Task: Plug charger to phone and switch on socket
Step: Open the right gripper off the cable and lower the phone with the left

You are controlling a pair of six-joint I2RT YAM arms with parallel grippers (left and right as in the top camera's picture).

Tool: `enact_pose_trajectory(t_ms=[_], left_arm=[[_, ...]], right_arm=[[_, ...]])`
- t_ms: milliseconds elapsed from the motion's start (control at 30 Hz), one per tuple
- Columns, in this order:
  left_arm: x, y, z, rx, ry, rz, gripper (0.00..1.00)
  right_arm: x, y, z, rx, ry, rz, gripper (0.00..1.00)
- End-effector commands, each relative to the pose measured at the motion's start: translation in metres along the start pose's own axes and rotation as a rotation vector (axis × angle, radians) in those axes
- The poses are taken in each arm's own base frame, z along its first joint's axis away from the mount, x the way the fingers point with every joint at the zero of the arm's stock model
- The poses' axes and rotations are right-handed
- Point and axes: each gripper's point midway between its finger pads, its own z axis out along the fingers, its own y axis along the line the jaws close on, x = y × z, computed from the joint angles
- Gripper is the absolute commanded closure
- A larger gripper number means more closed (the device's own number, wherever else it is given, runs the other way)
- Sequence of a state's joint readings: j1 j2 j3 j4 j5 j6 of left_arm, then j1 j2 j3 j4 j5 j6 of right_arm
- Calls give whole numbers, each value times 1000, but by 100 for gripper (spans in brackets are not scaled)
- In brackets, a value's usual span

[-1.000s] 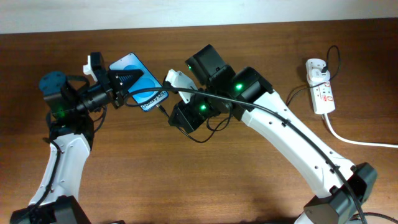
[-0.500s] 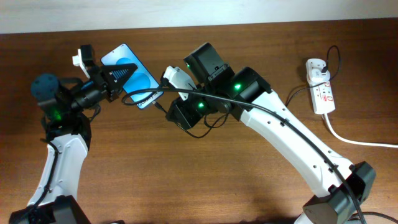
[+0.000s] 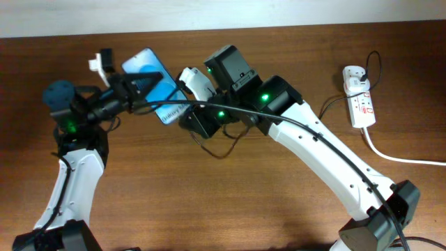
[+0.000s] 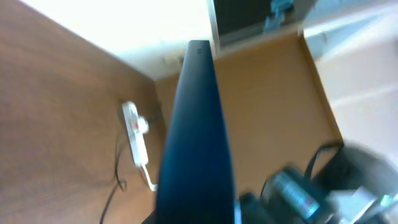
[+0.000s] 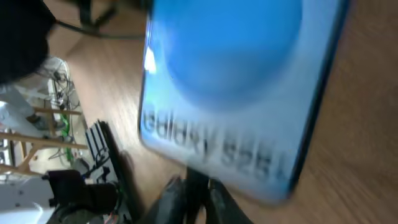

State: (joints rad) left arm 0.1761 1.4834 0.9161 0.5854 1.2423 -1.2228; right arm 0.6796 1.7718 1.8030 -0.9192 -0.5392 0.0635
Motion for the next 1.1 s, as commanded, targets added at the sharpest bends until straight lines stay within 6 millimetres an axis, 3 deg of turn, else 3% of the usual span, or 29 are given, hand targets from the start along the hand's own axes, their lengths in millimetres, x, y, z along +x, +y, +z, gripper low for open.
enact_pose_trajectory(t_ms=[0,67,200,300,367,567,967,1067], left_arm=[[19,-14,10,44,93,69,100],[14,-12,10,34,62,92,100],[1,-8,11,4,-13,97,100],[-2,-7,11,-2,-28,97,100],[-1,-7,11,1,-21,97,100],[15,-12,10,37,69,110,100],[51,-25,21,109,240,116,100],[50,-25,21,108,237,116,100]], right_arm=[[1,2,-2,2,11,2,79],[11,1,-2,5,50,25,61],[35,-4,-5,40,142,79,60],[40,-6,-3,82,165,71,64],[39,-4,1,109,159,45,75],[17,-14,4,185,74,-10,96],[-24,-9,4,170,-85,-80,96],[-17,-10,4,172,-58,-69,86]])
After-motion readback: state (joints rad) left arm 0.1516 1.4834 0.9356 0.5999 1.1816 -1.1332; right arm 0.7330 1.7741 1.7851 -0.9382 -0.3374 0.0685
